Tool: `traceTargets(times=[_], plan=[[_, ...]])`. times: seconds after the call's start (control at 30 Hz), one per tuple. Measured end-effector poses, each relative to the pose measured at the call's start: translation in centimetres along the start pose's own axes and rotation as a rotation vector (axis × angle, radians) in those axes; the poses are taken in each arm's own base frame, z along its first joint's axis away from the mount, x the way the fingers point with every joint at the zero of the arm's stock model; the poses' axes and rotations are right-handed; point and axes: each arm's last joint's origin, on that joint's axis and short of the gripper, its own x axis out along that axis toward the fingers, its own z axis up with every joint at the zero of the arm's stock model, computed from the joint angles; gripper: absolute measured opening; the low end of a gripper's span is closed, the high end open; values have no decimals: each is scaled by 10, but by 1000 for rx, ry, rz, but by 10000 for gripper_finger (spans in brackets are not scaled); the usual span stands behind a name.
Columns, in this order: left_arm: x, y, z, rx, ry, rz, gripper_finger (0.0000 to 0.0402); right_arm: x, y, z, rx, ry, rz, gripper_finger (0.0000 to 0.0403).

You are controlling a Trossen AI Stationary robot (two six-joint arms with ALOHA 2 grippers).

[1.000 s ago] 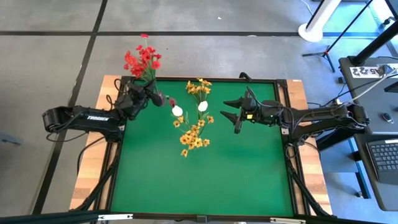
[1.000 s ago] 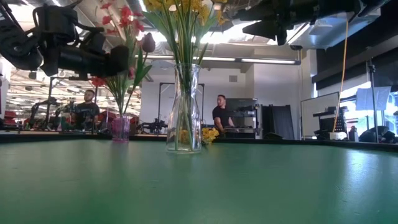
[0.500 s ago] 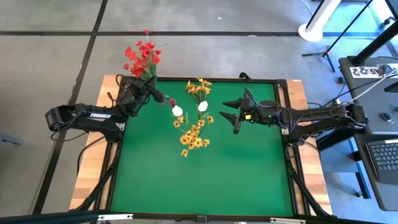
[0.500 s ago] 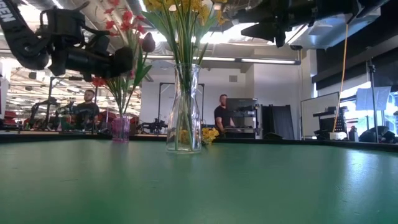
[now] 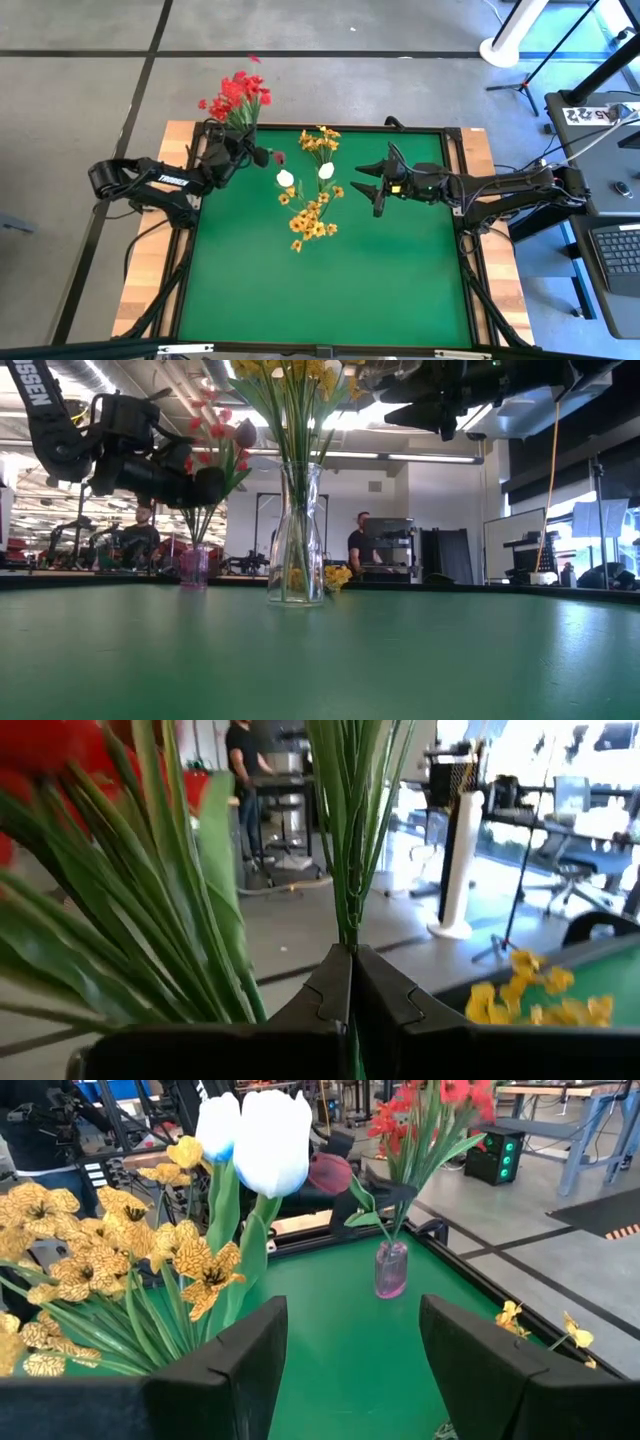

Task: Sort flowers into vase by color
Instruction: Put the red flowers into the pink vase, then put the yellow flowers into the transparent vase

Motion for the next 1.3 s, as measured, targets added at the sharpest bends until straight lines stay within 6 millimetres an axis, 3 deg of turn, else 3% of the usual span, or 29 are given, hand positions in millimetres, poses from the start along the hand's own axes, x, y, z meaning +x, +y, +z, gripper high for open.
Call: traceTargets(times=[0.3, 0.6, 0.93, 1.3], plan=[[-7, -8, -10, 75, 101, -19, 9, 0, 0, 0, 0, -1, 5, 225], [-16, -15, -19, 147, 183, -14, 93, 0, 0, 0, 0, -1, 4, 225], [-39, -17, -8, 163, 199, 8, 193, 0, 0, 0, 6, 0, 5, 225], [-73, -12, 4, 116, 226, -38, 224, 0, 0, 0, 13, 0, -8, 225]])
